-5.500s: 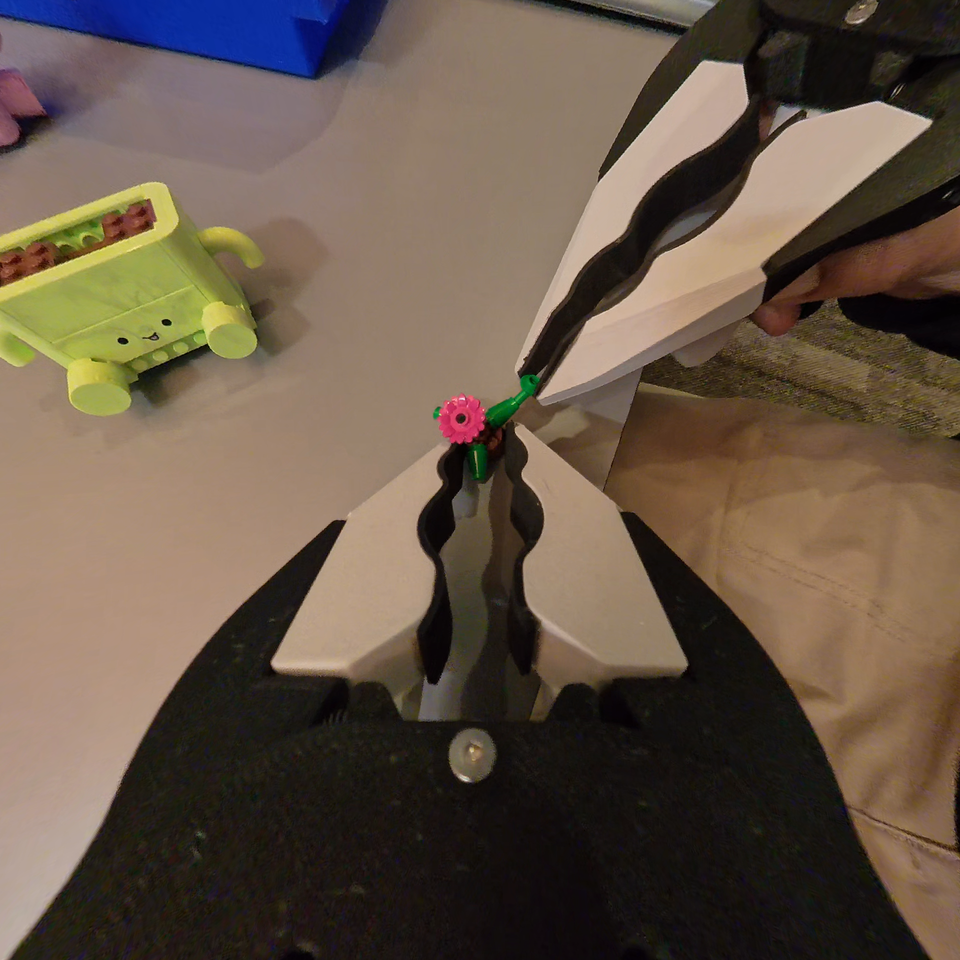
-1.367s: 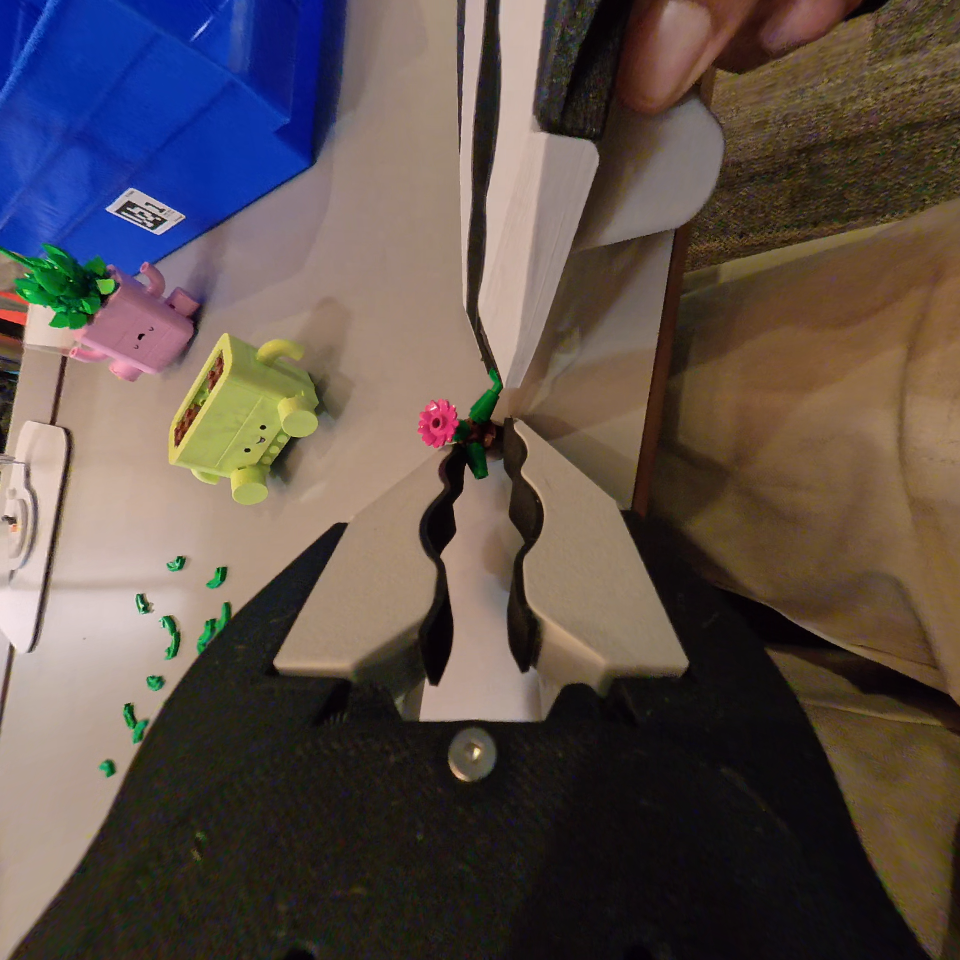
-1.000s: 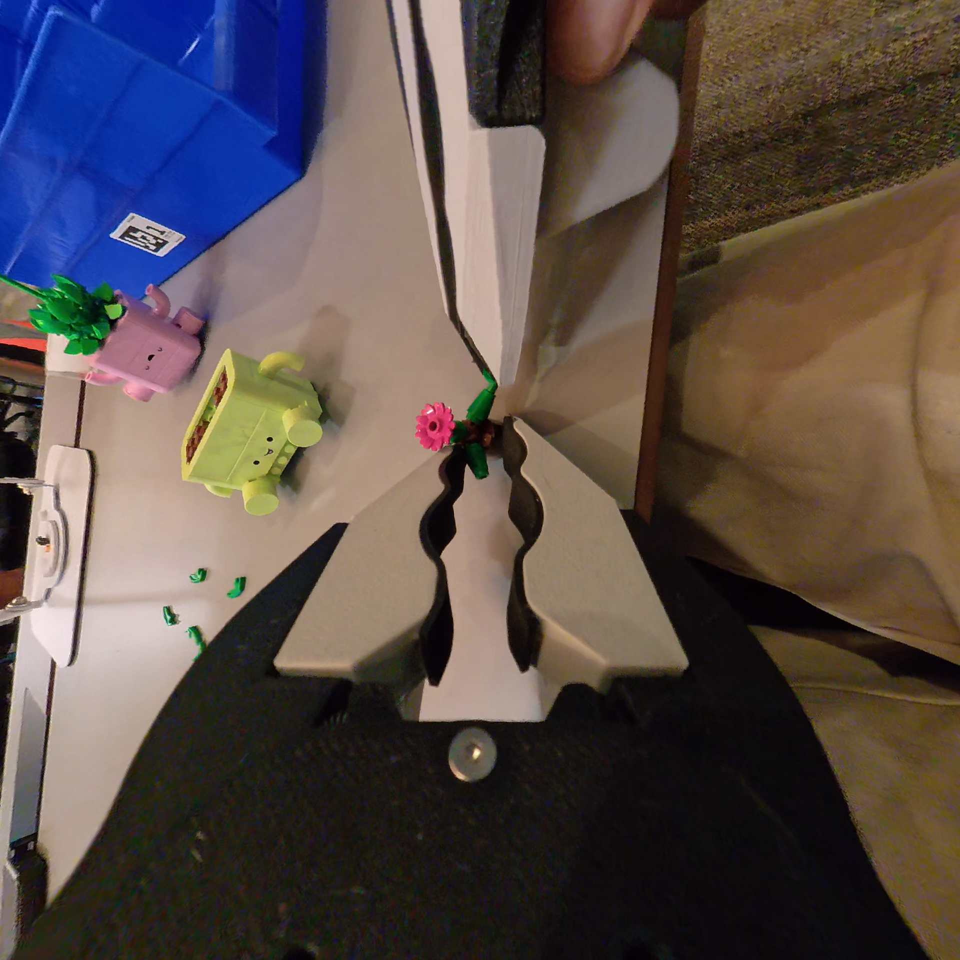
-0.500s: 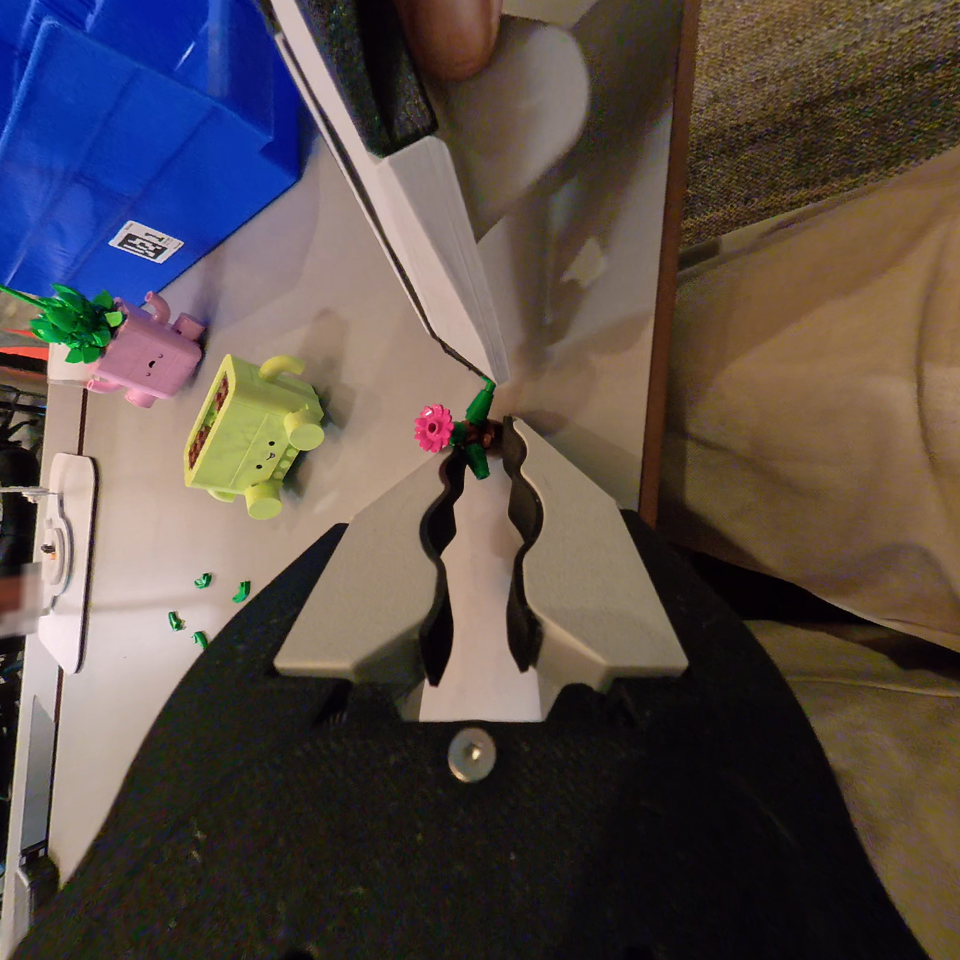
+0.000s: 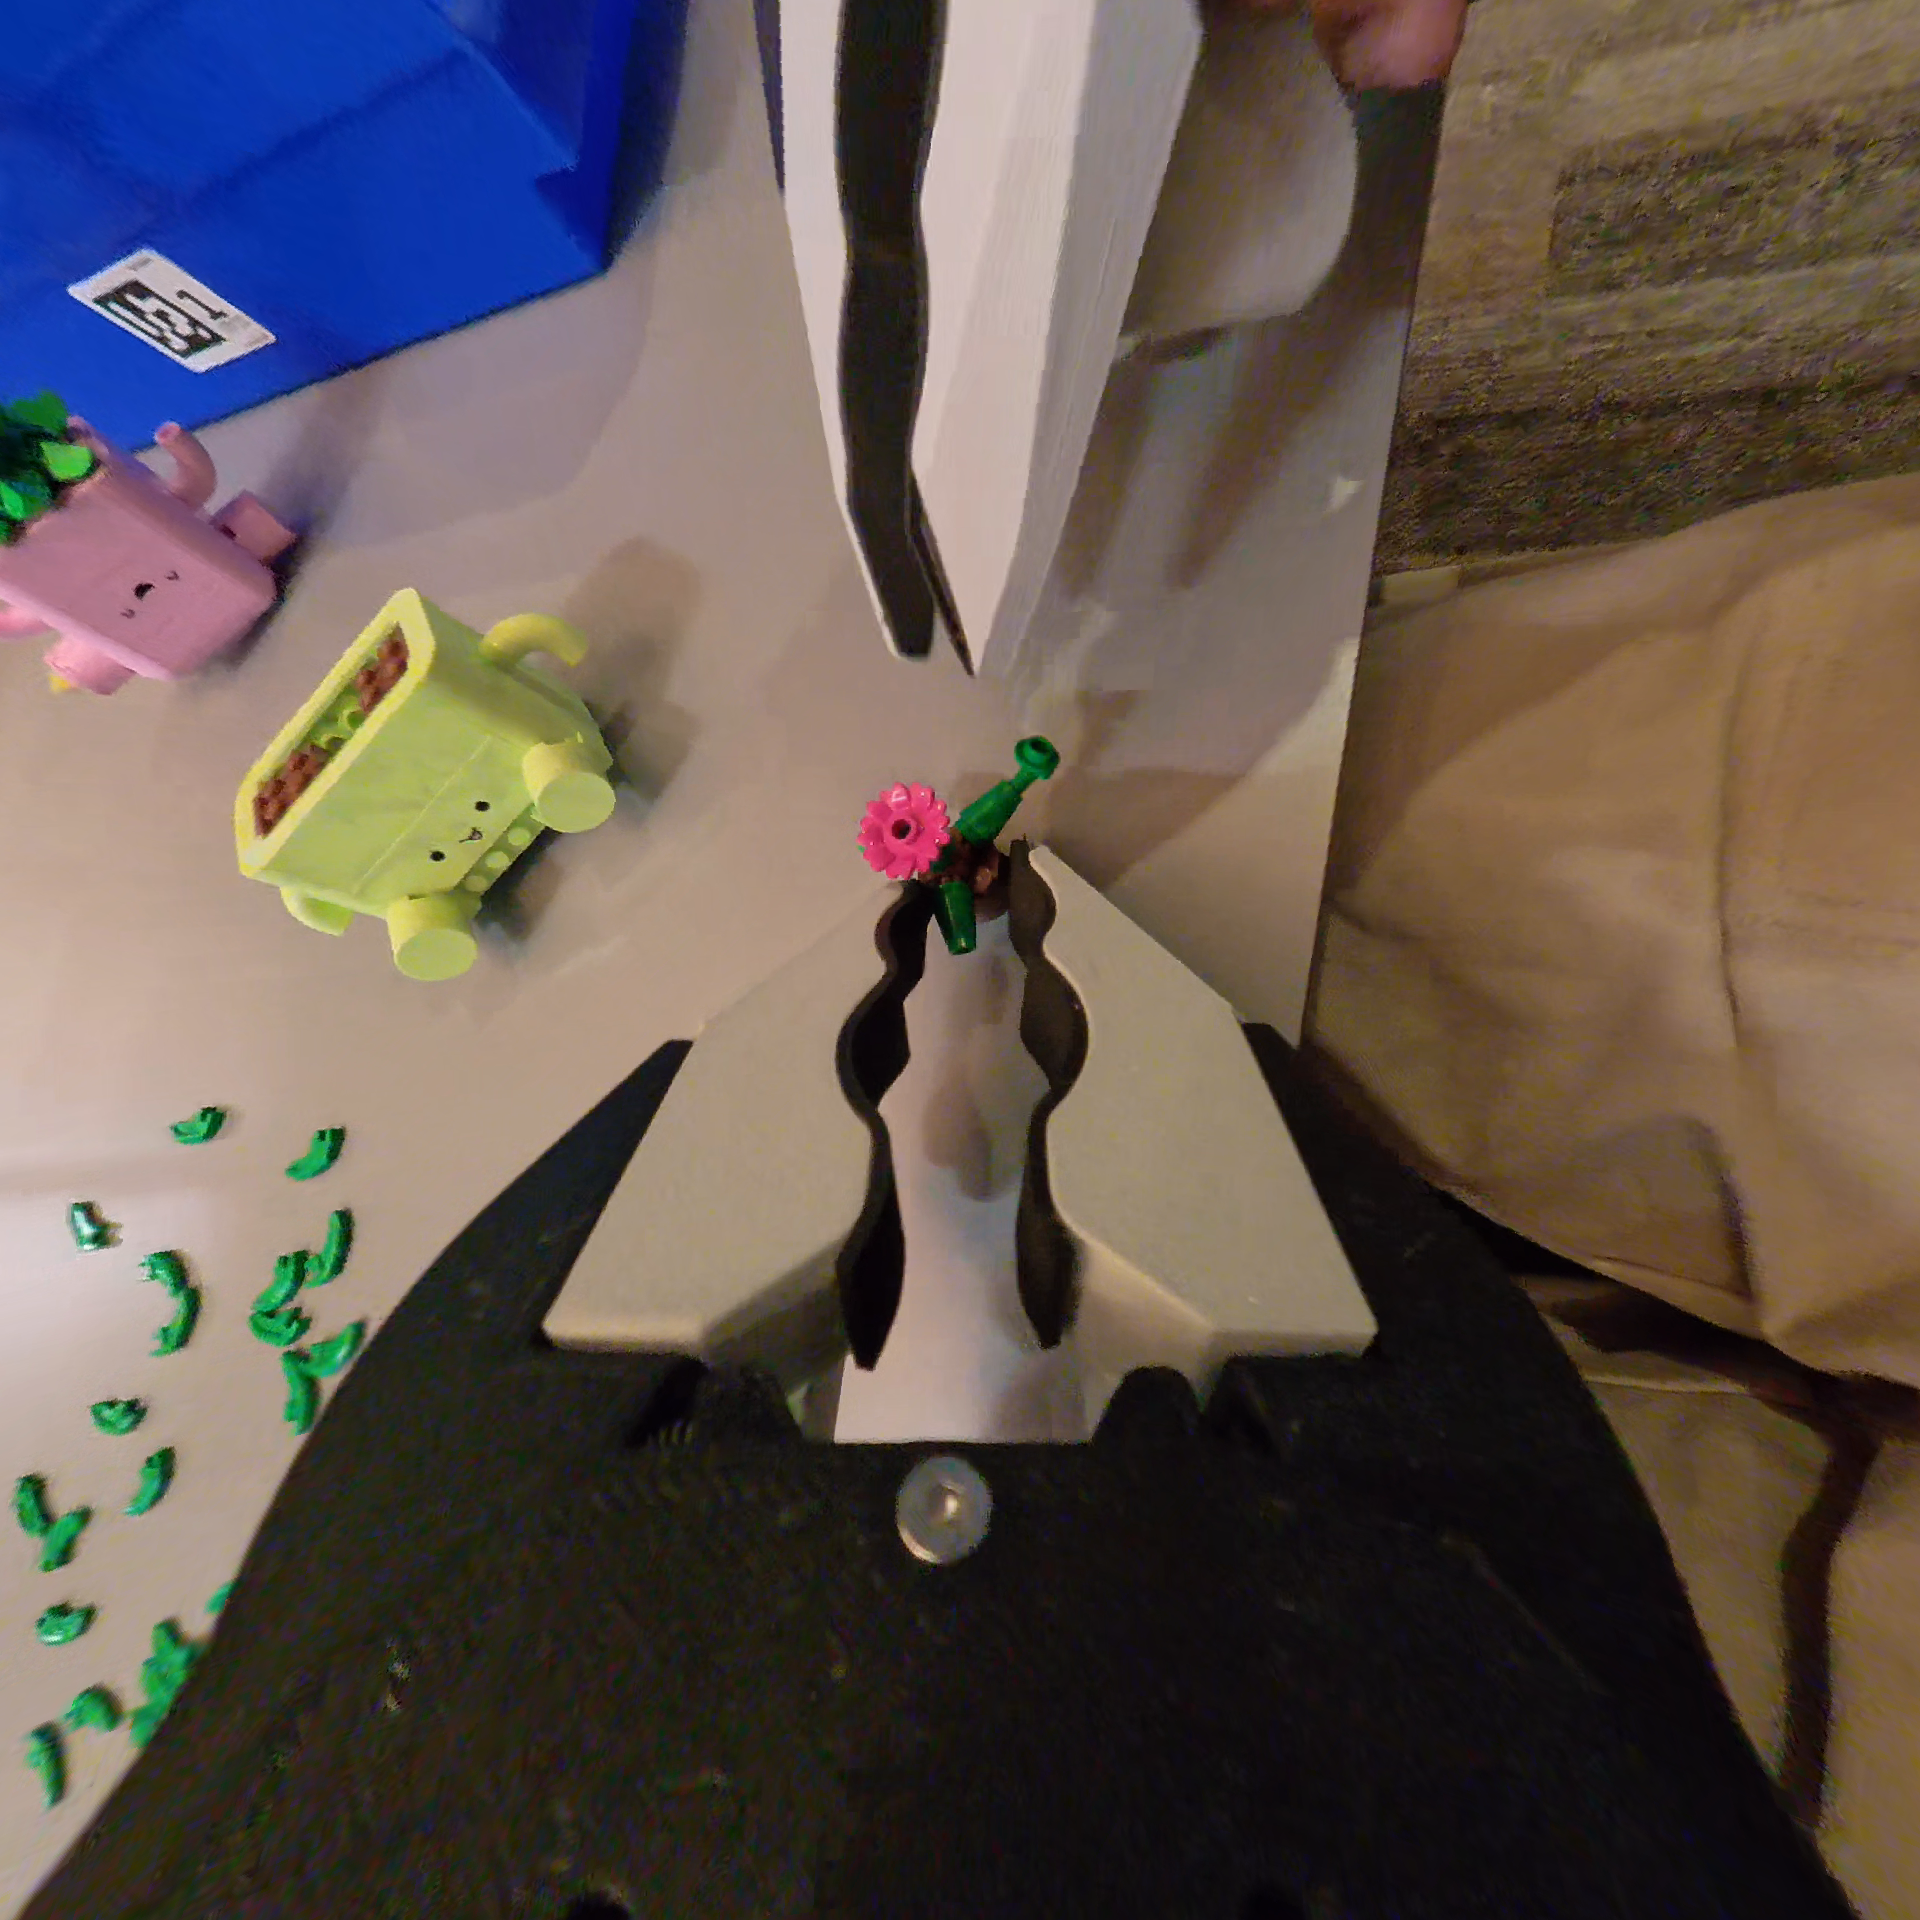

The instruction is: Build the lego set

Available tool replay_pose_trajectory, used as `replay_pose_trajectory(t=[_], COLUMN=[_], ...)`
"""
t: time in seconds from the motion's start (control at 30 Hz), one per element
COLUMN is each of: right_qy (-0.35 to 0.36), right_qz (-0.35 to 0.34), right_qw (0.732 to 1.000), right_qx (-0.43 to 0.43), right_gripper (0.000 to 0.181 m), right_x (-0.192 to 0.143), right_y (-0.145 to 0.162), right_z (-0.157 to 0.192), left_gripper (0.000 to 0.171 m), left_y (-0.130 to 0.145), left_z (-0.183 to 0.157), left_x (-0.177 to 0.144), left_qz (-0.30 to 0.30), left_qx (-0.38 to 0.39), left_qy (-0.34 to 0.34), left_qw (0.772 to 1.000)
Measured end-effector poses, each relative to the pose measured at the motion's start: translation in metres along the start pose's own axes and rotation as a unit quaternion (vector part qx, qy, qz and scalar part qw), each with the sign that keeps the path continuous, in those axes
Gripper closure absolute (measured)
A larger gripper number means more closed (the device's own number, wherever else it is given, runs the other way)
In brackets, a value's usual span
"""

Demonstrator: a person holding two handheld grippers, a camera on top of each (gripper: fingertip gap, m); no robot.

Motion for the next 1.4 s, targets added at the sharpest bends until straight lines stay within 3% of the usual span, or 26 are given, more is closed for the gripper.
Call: replay_pose_trajectory(t=[0.1, 0.2, 0.37, 0.47, 0.53, 0.67, 0.77, 1.4], right_qy=[0.032, 0.072, 0.132, 0.138, 0.147, 0.151, 0.134, 0.064], right_qz=[-0.076, -0.124, -0.086, -0.064, -0.067, -0.075, -0.074, -0.003], right_qw=[0.992, 0.956, 0.875, 0.842, 0.825, 0.808, 0.81, 0.832], right_qx=[-0.095, -0.255, -0.458, -0.517, -0.542, -0.565, -0.567, -0.551], right_gripper=[0.16, 0.155, 0.156, 0.159, 0.164, 0.169, 0.176, 0.179], right_x=[-0.009, -0.011, 0.004, 0.016, 0.02, 0.023, 0.024, 0.028], right_y=[-0.003, -0.002, 0.001, 0.003, 0.003, -0.002, -0.005, -0.016], right_z=[0.009, 0.031, 0.052, 0.052, 0.05, 0.048, 0.049, 0.043], left_gripper=[0.156, 0.156, 0.156, 0.158, 0.157, 0.157, 0.157, 0.16], left_y=[0.003, 0.01, 0.027, 0.037, 0.041, 0.04, 0.04, 0.035], left_z=[0.008, 0.018, 0.035, 0.042, 0.045, 0.045, 0.045, 0.043], left_x=[-0.004, -0.01, -0.015, -0.014, -0.014, -0.014, -0.013, -0.013], left_qz=[-0.018, -0.041, -0.066, -0.108, -0.119, -0.11, -0.107, -0.086], left_qx=[-0.05, -0.13, -0.294, -0.353, -0.367, -0.365, -0.363, -0.339], left_qy=[0.038, 0.118, 0.281, 0.332, 0.347, 0.345, 0.346, 0.332], left_qw=[0.998, 0.984, 0.911, 0.868, 0.855, 0.858, 0.859, 0.876])
Point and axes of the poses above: each gripper's, where its closed fingertips meet, x out along the fingers, y out of its underside, z = x × y across the jaws, the point moved 10 cm from there along -x, back along the fingers, and after that the axes turned 14 degrees about y, right-handed, at the moved point
